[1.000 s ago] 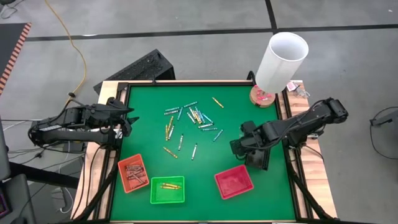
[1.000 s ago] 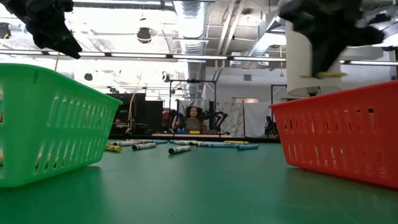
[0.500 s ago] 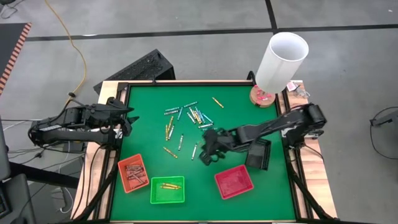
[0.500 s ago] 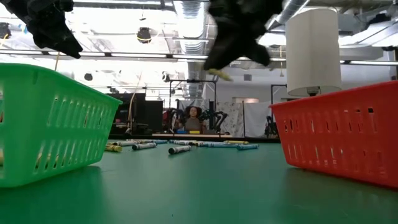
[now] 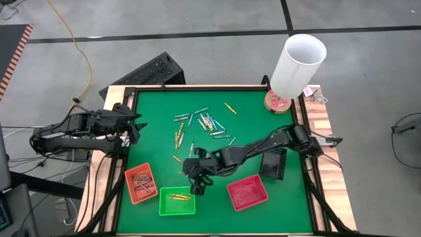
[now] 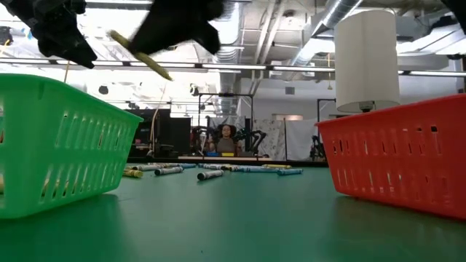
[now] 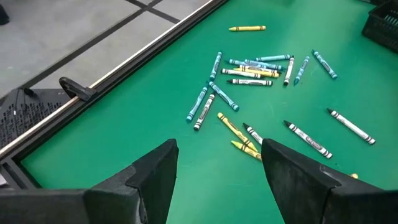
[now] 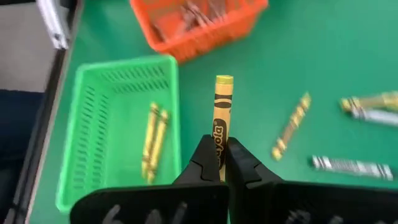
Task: Sort crayons
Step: Put the yellow crayon into the green bin
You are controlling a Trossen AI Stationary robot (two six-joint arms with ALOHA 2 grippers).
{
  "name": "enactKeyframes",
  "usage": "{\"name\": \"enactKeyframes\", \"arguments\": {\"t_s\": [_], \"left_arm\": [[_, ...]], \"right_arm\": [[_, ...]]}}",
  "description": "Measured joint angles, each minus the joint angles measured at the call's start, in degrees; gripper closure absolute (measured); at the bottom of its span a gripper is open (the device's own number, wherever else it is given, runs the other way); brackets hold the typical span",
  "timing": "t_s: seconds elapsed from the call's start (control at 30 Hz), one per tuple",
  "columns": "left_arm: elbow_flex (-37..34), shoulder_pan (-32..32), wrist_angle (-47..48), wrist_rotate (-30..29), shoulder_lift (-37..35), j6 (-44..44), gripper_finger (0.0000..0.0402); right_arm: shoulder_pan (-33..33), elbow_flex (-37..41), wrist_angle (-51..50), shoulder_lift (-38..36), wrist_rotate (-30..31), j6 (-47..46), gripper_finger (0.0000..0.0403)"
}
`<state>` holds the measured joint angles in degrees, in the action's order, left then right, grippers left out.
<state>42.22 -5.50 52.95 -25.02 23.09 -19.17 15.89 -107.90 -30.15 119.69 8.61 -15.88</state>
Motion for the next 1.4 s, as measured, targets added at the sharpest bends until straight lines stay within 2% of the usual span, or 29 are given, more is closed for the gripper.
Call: {"name": "enactKeyframes", "arguments": {"t_s": [0.2,0.37,0.47,0.63,0.9,1.13,1.4], "left_arm": [[0.0,0.0,0.0,-0.4,0.0,-0.5,0.0178],[0.0,0.0,-0.2,-1.5,0.0,-1.0,0.0178],[0.0,0.0,-0.2,-1.5,0.0,-1.1,0.0178],[0.0,0.0,-0.2,-1.6,0.0,-1.7,0.0178],[0.0,0.0,-0.2,-1.6,0.0,-1.9,0.0178],[0.0,0.0,-0.2,-1.6,0.0,-1.9,0.0178],[0.0,0.0,-0.2,-2.5,0.0,-1.9,0.0178]], "right_arm": [[1.0,-8.2,1.6,5.6,0.0,6.5,0.0401],[1.9,-11.8,3.4,9.5,-4.2,7.4,0.0401],[2.4,-12.0,3.8,10.2,-7.9,7.4,0.0401],[3.8,-11.8,3.9,10.1,-9.5,5.5,0.0401],[4.3,-11.6,6.2,12.4,-16.1,4.6,0.0401],[3.2,-11.8,8.4,16.3,-16.4,2.2,0.0401],[2.4,-11.7,6.7,16.6,-16.3,2.2,0.0401]]}}
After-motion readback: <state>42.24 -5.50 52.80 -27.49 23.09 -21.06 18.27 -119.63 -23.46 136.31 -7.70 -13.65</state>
